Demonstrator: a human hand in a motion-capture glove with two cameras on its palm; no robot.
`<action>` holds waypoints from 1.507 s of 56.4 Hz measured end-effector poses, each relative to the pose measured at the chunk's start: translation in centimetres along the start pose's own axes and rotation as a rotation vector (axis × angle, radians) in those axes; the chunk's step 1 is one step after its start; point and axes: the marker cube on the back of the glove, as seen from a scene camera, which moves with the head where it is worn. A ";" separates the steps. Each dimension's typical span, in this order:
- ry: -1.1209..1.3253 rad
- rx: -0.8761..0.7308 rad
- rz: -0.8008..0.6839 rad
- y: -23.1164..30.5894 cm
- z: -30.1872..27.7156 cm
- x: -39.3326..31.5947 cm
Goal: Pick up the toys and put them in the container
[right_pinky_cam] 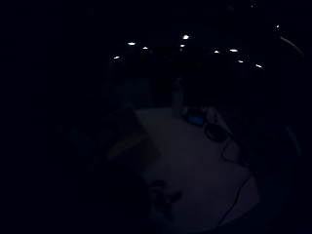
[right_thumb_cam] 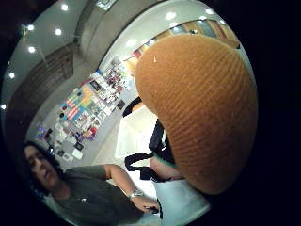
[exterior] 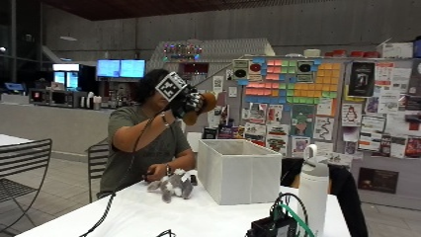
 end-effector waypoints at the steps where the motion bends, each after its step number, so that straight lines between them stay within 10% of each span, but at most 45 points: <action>1: -0.010 -0.008 -0.021 -0.7 0.4 -0.5; 24: 0.071 -0.216 -0.255 -6.3 14.1 -5.6; 44: -0.184 -0.479 -0.073 -3.7 14.9 -4.1; 63: 0.010 -0.429 0.118 10.5 8.7 3.8; 85: 0.178 -0.661 0.303 28.1 15.7 11.7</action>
